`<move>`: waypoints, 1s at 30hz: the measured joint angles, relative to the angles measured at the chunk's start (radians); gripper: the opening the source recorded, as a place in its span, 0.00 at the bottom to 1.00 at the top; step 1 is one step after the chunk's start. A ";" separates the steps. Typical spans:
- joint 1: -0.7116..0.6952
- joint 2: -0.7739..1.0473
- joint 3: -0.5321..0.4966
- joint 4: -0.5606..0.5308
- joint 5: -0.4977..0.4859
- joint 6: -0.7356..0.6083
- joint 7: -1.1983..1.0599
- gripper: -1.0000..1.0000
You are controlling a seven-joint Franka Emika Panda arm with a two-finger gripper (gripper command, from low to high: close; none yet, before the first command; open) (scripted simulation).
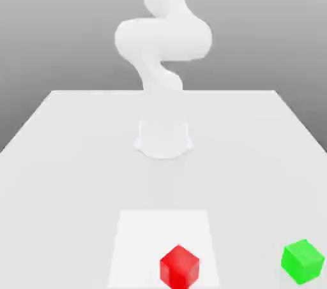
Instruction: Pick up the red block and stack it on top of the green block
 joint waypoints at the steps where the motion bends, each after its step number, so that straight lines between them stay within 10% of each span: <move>1: 0.010 0.039 -0.007 -0.006 -0.003 0.014 -0.027 0.50; 29: 0.091 1.058 -0.033 -0.123 0.055 0.453 -0.736 0.50; 30: 0.087 1.090 -0.029 -0.118 0.058 0.480 -0.740 0.00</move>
